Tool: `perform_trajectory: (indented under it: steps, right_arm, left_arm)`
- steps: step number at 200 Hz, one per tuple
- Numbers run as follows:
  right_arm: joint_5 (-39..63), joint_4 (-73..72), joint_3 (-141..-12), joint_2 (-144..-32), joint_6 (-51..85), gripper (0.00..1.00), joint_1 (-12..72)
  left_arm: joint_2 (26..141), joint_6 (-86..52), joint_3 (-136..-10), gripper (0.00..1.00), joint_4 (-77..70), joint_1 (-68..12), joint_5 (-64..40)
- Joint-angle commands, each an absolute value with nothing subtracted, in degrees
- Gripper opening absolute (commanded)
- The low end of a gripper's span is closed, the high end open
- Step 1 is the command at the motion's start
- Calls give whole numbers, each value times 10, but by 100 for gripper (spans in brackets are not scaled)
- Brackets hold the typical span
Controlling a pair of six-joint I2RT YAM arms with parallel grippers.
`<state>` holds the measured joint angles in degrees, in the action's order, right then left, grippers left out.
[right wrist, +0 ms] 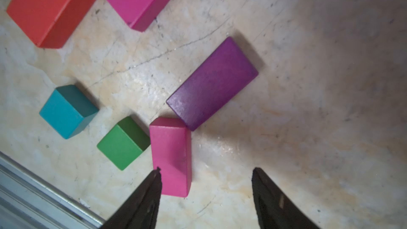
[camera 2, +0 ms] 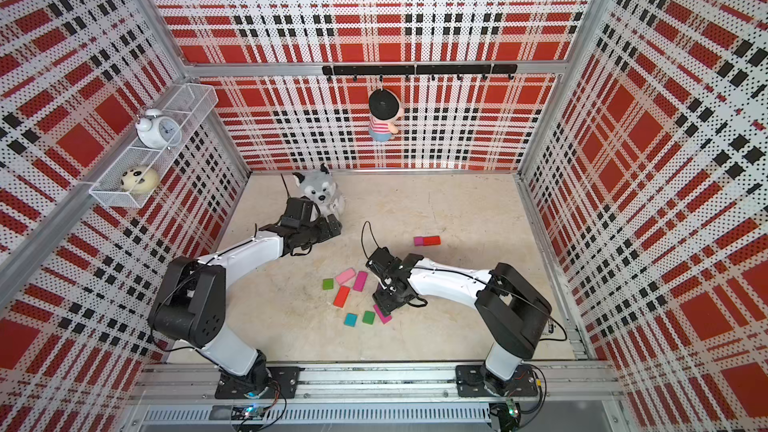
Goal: Assemble the number 7 with building blocks
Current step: Pick up the building block from the center of the board.
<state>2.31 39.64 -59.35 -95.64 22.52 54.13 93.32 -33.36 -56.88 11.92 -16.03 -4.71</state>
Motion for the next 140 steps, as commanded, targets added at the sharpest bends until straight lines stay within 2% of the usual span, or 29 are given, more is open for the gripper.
perform_trajectory:
  steps: [1, 50, 69, 87, 118, 140]
  right_arm:
    - [10, 406, -606, -964, 225, 68, 553]
    - [3, 413, -636, -999, 225, 66, 579]
    - [-6, 426, -641, -1019, 226, 62, 585]
    - [-15, 439, -642, -1034, 228, 53, 585]
    - [-17, 451, -646, -1048, 222, 51, 585]
    - [-29, 455, -651, -1050, 229, 45, 584]
  left_arm:
    - [907, -323, -552, 98, 103, -155, -47]
    - [890, -320, -533, 98, 98, -152, -51]
    - [885, -320, -528, 98, 98, -151, -51]
    - [881, -316, -525, 98, 98, -150, -54]
    - [874, -316, -524, 98, 98, -149, -53]
    - [875, -320, -523, 98, 98, -149, -53]
